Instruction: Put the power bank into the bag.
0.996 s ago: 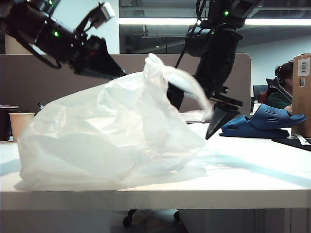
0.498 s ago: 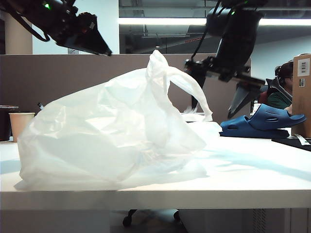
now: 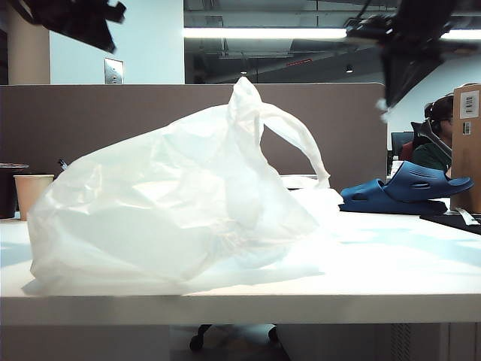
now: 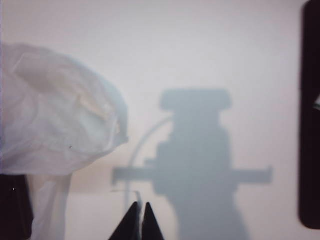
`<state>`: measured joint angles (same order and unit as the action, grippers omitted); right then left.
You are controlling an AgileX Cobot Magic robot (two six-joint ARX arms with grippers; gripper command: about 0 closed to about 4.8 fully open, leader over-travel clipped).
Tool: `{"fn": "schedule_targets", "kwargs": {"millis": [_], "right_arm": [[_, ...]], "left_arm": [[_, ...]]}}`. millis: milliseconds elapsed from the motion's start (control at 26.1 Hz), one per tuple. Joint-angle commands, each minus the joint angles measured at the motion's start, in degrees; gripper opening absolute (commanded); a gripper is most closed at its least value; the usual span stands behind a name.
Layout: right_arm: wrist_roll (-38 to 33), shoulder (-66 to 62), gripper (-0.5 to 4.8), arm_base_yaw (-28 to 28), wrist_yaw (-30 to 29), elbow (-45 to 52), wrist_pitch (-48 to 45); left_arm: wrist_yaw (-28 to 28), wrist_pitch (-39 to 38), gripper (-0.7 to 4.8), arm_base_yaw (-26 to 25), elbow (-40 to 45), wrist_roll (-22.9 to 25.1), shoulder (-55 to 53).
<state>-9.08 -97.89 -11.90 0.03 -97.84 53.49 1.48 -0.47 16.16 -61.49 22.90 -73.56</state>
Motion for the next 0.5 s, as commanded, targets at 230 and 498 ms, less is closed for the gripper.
{"fn": "schedule_targets", "kwargs": {"millis": [230, 498], "right_arm": [[2.78, 8.52, -0.01, 7.50, 0.04, -0.20, 0.70], [3.15, 15.98, -0.01, 11.39, -0.15, -0.17, 0.26]], "left_arm": [[5.25, -0.04, -0.07, -3.74, -0.31, -2.60, 6.60], [4.66, -1.81, -0.07, -8.83, -0.31, -6.01, 10.71]]}}
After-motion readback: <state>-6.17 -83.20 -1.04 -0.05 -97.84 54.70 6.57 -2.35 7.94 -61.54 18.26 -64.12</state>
